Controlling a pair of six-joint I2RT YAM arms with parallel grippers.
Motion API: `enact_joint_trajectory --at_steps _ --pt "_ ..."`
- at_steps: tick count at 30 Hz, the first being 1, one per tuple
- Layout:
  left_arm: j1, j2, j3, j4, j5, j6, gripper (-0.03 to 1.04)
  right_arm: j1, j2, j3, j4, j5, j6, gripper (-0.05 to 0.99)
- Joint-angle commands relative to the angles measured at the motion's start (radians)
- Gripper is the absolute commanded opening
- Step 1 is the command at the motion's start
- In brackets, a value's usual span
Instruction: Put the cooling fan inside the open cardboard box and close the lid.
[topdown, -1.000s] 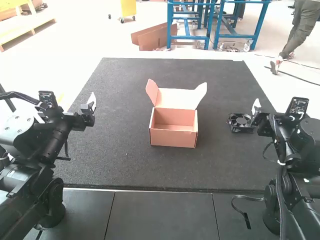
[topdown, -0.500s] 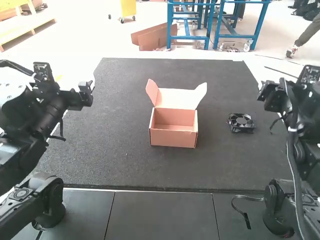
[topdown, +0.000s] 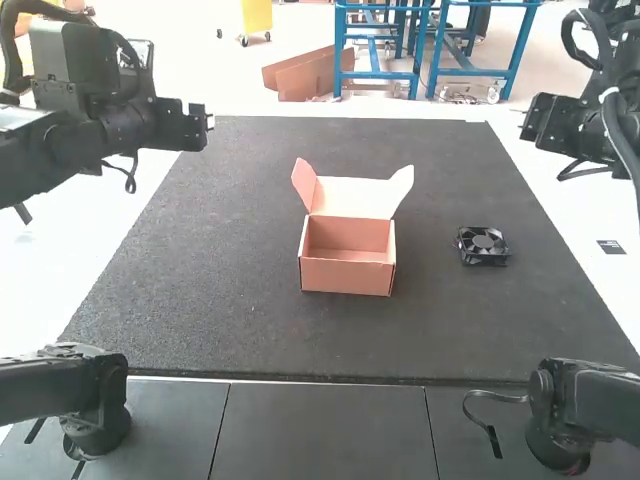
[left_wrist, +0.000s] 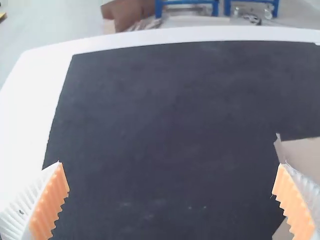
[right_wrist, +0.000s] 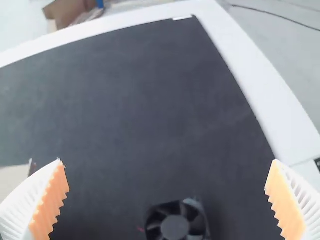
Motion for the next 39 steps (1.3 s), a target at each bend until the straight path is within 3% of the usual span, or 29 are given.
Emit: enact_joint_trajectory --at_steps 1,6,8,12,14,17,19,22,34,39 --pt "0.003 0.006 0.090 -0.004 0.037 0.008 0.97 0.003 0.041 0.088 -0.036 0.004 -0.018 0.89" --pt "-0.014 0.049 0.125 -0.095 0.039 0.013 0.97 0.005 0.201 0.231 -0.275 -0.009 -0.043 0.88" --pt "-0.035 0.057 0.136 -0.152 0.071 0.017 0.97 0.000 0.245 0.278 -0.332 -0.010 -0.047 0.90" --pt "-0.087 0.056 0.164 -0.234 0.076 0.014 0.97 -0.021 0.328 0.352 -0.414 -0.004 -0.047 0.91" --pt "-0.100 0.057 0.168 -0.268 0.068 0.011 0.97 -0.040 0.366 0.372 -0.430 -0.003 -0.040 0.91" --pt "-0.094 0.056 0.171 -0.280 0.007 0.008 0.97 -0.077 0.392 0.381 -0.447 -0.003 -0.057 0.91" --pt "-0.080 0.057 0.170 -0.271 -0.049 0.007 0.97 -0.098 0.412 0.376 -0.446 -0.003 -0.098 0.91" --pt "-0.051 0.072 0.167 -0.260 -0.082 0.007 0.97 -0.136 0.472 0.384 -0.449 -0.003 -0.132 0.91" --pt "0.147 0.163 0.173 -0.283 -0.087 0.014 0.97 -0.225 0.701 0.439 -0.446 -0.016 -0.308 0.90" --pt "0.179 0.175 0.168 -0.276 -0.082 0.014 0.97 -0.219 0.765 0.455 -0.443 -0.061 -0.311 0.90"
